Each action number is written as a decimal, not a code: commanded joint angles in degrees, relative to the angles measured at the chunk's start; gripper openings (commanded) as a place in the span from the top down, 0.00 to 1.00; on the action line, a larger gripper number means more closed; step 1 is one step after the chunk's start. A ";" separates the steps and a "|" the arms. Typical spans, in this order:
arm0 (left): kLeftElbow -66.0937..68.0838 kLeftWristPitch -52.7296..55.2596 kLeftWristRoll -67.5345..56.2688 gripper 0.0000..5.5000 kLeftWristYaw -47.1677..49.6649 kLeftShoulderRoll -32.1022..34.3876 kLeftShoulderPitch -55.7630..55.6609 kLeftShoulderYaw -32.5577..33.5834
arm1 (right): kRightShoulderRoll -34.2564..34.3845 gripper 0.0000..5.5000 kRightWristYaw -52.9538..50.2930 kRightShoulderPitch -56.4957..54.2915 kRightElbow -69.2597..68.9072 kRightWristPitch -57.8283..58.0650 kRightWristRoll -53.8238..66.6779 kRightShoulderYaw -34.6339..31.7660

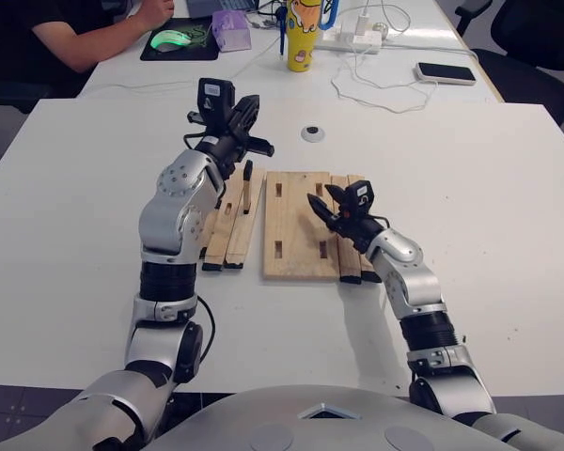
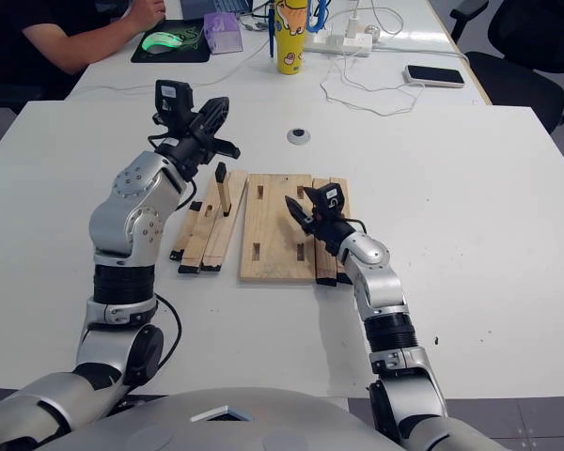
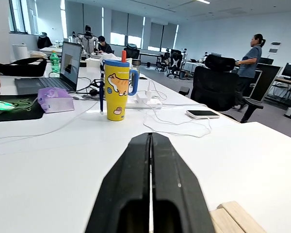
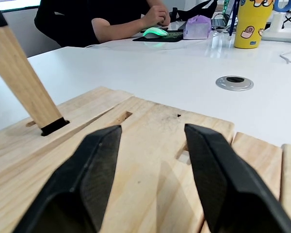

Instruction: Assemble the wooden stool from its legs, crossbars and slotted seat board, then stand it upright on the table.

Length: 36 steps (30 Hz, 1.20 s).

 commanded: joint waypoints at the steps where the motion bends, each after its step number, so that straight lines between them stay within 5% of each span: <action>1: 0.69 0.19 0.65 1.00 -2.72 0.19 -2.07 -3.66 | 0.36 0.56 -0.46 -1.14 1.35 -0.67 -0.99 0.15; 12: -1.83 -7.54 3.46 1.00 -1.73 0.62 -7.01 -3.56 | 0.89 0.56 -0.38 -1.82 2.73 -1.92 -1.68 -0.10; 29: -2.56 -5.72 2.25 1.00 -0.98 0.96 -6.28 -1.75 | 1.20 0.56 -0.58 -1.17 2.67 -2.32 -2.12 -0.14; 36: 13.18 3.48 6.12 1.00 -1.76 3.26 2.57 -6.67 | 1.80 0.56 -0.42 -1.71 2.57 -1.68 -1.49 -0.39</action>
